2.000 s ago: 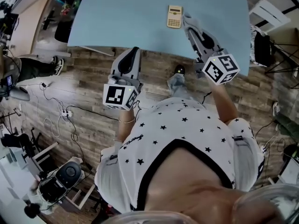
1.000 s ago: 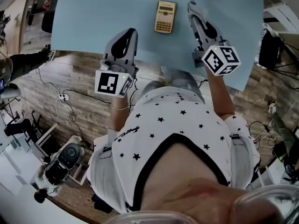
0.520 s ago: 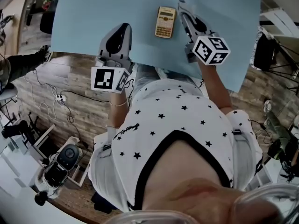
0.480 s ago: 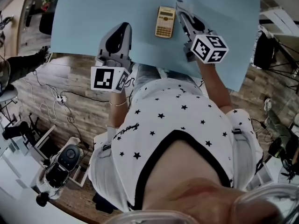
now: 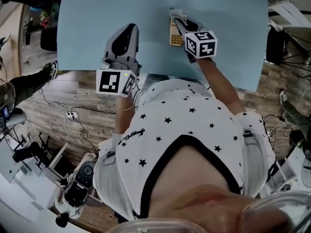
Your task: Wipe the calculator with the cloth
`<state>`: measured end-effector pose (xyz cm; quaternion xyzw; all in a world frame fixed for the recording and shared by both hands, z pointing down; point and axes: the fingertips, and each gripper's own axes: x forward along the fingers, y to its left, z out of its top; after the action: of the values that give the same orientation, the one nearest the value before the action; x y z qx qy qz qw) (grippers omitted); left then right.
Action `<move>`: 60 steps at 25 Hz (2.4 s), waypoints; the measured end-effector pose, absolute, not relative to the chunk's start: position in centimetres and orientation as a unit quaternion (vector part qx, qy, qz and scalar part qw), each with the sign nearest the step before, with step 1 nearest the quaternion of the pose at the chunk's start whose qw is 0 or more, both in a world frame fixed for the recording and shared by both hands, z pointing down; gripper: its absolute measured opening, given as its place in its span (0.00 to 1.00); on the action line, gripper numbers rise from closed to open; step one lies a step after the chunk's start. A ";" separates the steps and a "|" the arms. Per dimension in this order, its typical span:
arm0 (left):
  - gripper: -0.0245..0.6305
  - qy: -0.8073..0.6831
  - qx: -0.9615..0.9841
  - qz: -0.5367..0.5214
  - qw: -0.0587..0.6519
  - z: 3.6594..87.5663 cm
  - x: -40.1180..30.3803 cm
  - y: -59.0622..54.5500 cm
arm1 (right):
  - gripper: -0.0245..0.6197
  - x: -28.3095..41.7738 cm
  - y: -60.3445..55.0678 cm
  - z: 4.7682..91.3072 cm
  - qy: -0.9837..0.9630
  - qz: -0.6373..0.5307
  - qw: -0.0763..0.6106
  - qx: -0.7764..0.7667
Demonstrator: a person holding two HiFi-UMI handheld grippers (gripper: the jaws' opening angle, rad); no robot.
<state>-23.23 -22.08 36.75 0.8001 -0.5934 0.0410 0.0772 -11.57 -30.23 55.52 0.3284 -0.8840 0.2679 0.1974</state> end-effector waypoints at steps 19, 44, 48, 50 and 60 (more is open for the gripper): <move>0.09 -0.555 0.827 0.043 0.075 36.5 -25.0 -24.9 | 0.11 -12.8 -30.2 59.2 -0.857 0.263 0.263 0.358; 0.09 -0.529 0.844 0.042 0.073 36.2 -22.8 -25.5 | 0.11 -5.2 -31.3 60.4 -0.807 0.300 0.252 0.442; 0.09 -0.531 0.843 0.041 0.073 36.1 -22.9 -25.5 | 0.11 -5.6 -31.5 59.0 -0.813 0.295 0.236 0.443; 0.09 -0.531 0.843 0.040 0.073 36.2 -22.9 -25.6 | 0.11 -6.4 -31.4 58.0 -0.822 0.290 0.226 0.434; 0.09 -0.535 0.841 0.038 0.072 36.1 -22.9 -25.1 | 0.11 -12.9 -27.2 57.5 -0.867 0.258 0.254 0.342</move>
<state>-22.94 -25.07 36.10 0.8410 -0.5348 0.0383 0.0724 -12.88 -27.18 57.49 0.3419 -0.8671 0.2580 0.2543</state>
